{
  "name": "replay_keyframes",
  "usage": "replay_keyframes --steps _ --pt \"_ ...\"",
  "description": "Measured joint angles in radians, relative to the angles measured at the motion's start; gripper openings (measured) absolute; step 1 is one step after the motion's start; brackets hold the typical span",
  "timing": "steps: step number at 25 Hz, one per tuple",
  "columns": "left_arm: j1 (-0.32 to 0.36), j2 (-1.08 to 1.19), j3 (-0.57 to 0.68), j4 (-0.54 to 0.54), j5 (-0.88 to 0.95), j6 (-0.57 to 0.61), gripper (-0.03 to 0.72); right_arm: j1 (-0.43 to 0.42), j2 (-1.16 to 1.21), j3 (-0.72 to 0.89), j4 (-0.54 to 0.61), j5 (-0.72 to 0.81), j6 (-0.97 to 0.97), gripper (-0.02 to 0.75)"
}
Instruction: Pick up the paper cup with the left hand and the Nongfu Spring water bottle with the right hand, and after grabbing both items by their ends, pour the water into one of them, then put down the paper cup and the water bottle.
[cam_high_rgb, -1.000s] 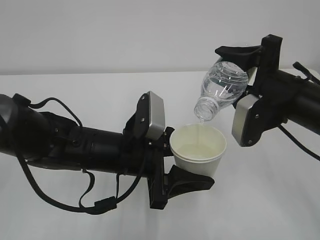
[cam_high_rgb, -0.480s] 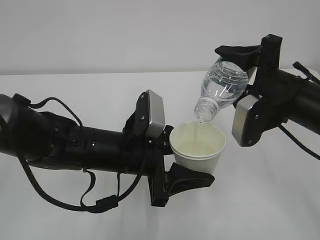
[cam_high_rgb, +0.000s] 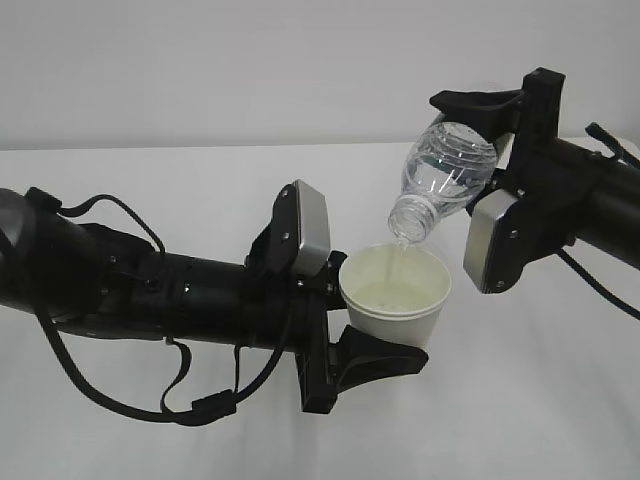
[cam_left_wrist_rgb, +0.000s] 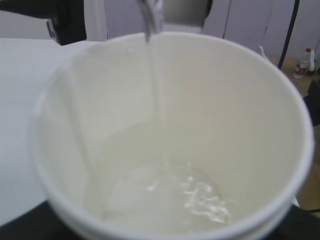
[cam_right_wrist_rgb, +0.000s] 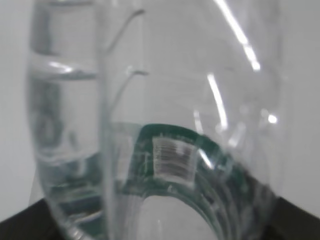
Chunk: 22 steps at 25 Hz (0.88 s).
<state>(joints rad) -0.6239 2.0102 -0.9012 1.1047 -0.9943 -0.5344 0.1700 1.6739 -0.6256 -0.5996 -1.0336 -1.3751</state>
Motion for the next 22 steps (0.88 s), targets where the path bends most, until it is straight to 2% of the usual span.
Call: replay_keyframes --steps 22 --pt "0.000 0.000 0.000 -0.004 0.008 0.000 0.484 0.000 0.000 0.000 0.000 0.000 -0.002 0.483"
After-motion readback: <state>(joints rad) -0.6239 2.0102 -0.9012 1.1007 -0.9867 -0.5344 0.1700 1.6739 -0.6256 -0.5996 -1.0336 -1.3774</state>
